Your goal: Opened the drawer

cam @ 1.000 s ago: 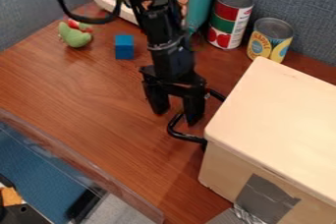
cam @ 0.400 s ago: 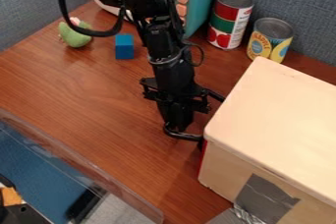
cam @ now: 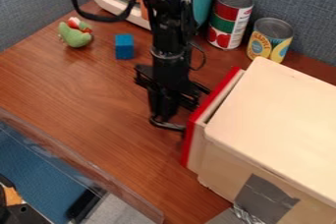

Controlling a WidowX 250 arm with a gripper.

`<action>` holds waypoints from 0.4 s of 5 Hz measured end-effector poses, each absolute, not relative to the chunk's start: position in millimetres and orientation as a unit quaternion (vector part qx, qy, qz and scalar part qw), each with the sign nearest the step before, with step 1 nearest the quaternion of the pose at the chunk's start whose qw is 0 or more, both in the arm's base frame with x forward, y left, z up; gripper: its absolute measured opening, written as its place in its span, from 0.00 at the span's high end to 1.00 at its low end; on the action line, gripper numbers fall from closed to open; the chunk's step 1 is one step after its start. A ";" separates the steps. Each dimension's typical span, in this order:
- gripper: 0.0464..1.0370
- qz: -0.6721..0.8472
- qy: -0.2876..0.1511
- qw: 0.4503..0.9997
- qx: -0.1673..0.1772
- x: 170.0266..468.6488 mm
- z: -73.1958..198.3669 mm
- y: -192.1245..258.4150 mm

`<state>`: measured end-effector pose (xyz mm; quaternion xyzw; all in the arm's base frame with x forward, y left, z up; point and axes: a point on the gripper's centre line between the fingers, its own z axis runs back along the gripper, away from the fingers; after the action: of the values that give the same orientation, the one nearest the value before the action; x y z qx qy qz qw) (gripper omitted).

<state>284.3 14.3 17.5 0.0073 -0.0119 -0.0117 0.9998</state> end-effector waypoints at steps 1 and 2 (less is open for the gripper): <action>0.92 -0.019 0.005 0.998 0.053 280.3 20.6 29.7; 0.92 -0.017 -0.001 0.997 0.080 278.6 37.8 50.0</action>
<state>278.6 50.0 37.8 0.0797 -0.0006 -0.0165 0.9967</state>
